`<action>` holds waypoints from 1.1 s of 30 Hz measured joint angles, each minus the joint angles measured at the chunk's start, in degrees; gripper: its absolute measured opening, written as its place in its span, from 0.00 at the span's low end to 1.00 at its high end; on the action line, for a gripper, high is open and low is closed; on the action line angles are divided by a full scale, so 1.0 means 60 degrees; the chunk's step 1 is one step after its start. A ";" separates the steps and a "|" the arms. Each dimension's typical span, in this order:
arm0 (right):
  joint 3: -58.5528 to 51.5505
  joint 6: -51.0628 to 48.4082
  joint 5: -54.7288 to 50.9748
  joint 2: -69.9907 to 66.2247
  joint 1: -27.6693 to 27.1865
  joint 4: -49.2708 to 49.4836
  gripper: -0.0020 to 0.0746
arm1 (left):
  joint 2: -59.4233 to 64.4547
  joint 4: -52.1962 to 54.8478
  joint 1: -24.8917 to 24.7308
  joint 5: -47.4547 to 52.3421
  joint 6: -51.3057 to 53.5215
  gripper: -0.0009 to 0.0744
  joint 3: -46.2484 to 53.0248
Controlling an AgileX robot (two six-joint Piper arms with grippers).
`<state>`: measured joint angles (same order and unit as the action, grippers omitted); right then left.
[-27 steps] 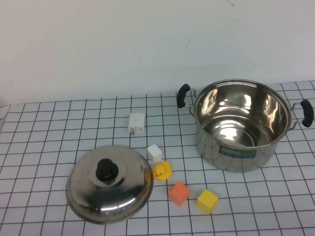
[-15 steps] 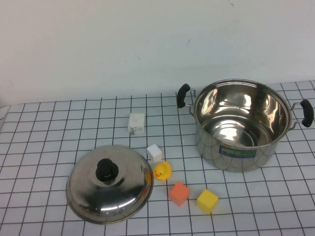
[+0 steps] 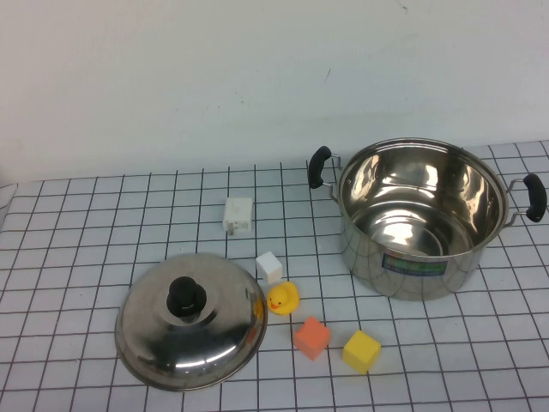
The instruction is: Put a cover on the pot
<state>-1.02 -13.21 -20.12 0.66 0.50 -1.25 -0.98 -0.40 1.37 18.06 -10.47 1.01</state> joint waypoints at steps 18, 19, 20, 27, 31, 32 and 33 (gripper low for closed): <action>0.0000 0.0000 0.0000 0.0000 0.0000 0.0000 0.04 | 0.0000 0.0000 0.0000 -0.0368 0.0000 0.01 0.0018; 0.0000 0.0000 0.0000 0.0000 0.0000 0.0000 0.04 | 0.0000 0.0000 0.0000 -0.0549 0.0000 0.01 0.0018; 0.0000 0.0000 0.0000 0.0000 0.0000 0.0000 0.04 | 0.0000 0.0000 0.0000 -0.0874 0.0000 0.01 0.0018; 0.0000 0.0000 0.0000 0.0000 0.0000 0.0000 0.04 | 0.0000 0.0000 0.0000 -0.5053 0.0019 0.01 0.0018; 0.0000 0.0000 0.0000 0.0000 0.0000 0.0000 0.04 | 0.0000 0.0000 0.0000 -0.6959 0.0019 0.01 0.0018; 0.0000 0.0000 0.0000 0.0000 0.0000 0.0000 0.04 | 0.0000 0.0000 0.0000 -0.7238 0.0019 0.01 0.0018; 0.0000 0.0000 0.0000 0.0000 0.0000 0.0000 0.04 | 0.0000 0.0000 0.0000 -0.7538 0.0019 0.01 0.0018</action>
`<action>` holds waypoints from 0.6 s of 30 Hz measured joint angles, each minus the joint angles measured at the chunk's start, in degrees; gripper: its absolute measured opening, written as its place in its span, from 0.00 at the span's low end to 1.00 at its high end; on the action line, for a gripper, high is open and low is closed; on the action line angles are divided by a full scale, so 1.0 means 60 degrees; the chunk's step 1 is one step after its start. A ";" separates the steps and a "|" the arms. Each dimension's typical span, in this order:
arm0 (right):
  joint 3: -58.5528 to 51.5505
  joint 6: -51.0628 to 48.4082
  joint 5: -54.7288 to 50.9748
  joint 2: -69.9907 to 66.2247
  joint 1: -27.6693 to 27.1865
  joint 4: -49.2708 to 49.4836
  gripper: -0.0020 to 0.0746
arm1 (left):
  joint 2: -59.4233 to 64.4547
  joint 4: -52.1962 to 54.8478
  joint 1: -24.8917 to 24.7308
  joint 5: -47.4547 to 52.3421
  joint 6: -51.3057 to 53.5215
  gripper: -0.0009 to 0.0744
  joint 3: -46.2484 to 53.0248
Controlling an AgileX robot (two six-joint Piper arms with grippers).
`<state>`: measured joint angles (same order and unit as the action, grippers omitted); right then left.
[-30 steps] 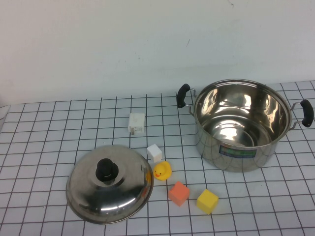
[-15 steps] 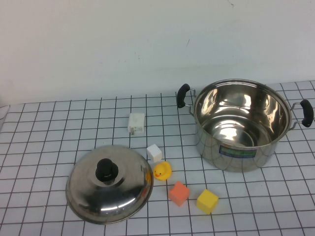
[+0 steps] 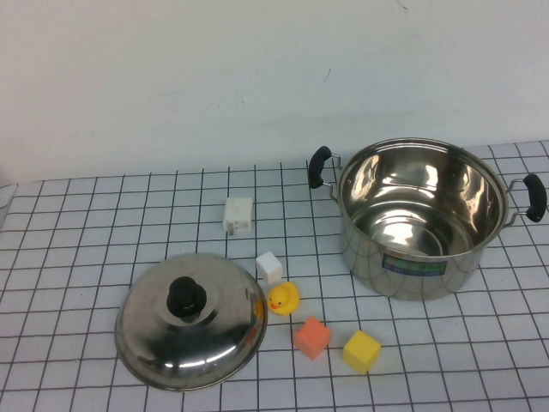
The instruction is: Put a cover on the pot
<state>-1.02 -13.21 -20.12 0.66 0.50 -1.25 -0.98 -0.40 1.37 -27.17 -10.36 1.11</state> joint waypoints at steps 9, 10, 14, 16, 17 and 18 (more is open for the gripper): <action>0.0000 0.0000 0.0000 0.0000 0.0000 0.0000 0.04 | 0.0000 -0.0079 0.0000 -0.0973 0.0000 0.01 0.0000; 0.0000 0.0000 0.0000 0.0000 0.0000 0.0000 0.04 | 0.0000 -0.0215 0.0000 -0.0843 0.0000 0.01 0.0000; 0.0000 0.0000 0.0000 0.0000 0.0000 0.0000 0.04 | 0.0000 -0.0724 0.0000 0.1033 0.0193 0.01 -0.0783; 0.0000 0.0000 0.0000 0.0000 0.0000 0.0000 0.04 | 0.0155 -0.0792 0.0000 0.1721 0.0523 0.01 -0.1530; 0.0000 0.0000 0.0000 0.0000 0.0000 0.0000 0.04 | 0.0307 -0.0816 0.0000 0.1922 0.0652 0.01 -0.1842; 0.0000 0.0000 0.0000 0.0000 0.0000 0.0000 0.04 | 0.0556 -0.0816 0.0000 0.2166 0.0698 0.01 -0.2236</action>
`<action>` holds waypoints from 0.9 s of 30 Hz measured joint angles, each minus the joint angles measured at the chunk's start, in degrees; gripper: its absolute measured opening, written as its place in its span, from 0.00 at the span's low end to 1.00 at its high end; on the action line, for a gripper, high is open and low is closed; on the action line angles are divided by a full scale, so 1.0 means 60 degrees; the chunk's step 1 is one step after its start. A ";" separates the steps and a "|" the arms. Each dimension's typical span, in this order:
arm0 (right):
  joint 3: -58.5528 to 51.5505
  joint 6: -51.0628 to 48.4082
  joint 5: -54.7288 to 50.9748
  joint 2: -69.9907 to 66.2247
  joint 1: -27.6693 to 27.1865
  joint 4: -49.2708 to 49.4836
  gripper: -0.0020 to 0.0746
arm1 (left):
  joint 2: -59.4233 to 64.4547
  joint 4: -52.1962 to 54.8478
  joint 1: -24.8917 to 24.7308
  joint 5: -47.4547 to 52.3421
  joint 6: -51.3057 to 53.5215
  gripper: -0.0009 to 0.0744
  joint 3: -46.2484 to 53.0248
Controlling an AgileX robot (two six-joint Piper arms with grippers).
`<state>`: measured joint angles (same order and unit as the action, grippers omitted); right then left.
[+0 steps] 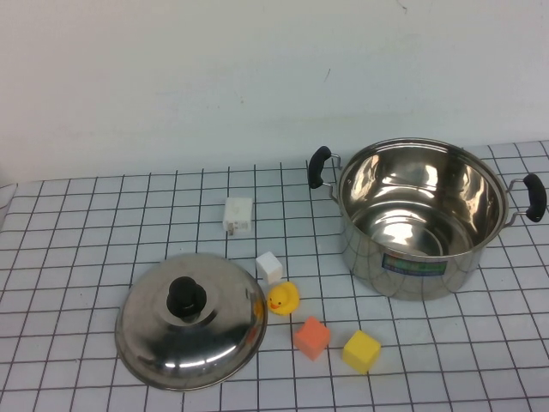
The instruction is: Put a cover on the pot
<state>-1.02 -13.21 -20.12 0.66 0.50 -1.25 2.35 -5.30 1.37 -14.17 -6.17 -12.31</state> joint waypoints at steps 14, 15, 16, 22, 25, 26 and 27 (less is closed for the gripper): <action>0.0000 0.0000 0.0000 0.0000 0.0000 0.0000 0.04 | 0.5319 0.1081 0.0000 -0.0308 -0.2272 0.01 -0.2533; 0.0000 0.0000 0.0000 0.0000 0.0000 0.0000 0.04 | 0.5692 0.1525 0.0000 -0.0623 -0.2568 0.01 -0.2533; 0.0000 0.0000 0.0000 0.0000 0.0000 0.0000 0.04 | 0.6055 0.2063 0.0000 -0.0948 -0.2908 0.01 -0.2533; 0.0000 0.0000 0.0000 0.0000 0.0000 0.0000 0.04 | 0.7887 0.5326 0.0000 -0.2523 -0.5190 0.01 -0.2533; 0.0000 0.0000 0.0000 0.0000 0.0000 0.0000 0.04 | 0.8658 0.6060 0.0000 -0.2815 -0.6052 0.01 -0.2533; 0.0000 0.0000 0.0000 0.0000 0.0000 0.0000 0.04 | 0.8848 0.6133 0.0000 -0.2856 -0.6200 0.01 -0.2533; 0.0000 0.0000 0.0000 0.0000 0.0000 0.0000 0.04 | 0.9079 0.6197 0.0000 -0.2922 -0.6308 0.01 -0.2533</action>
<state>-1.02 -13.21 -20.12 0.66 0.50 -1.25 56.83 31.88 1.37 -31.71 -44.03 -27.51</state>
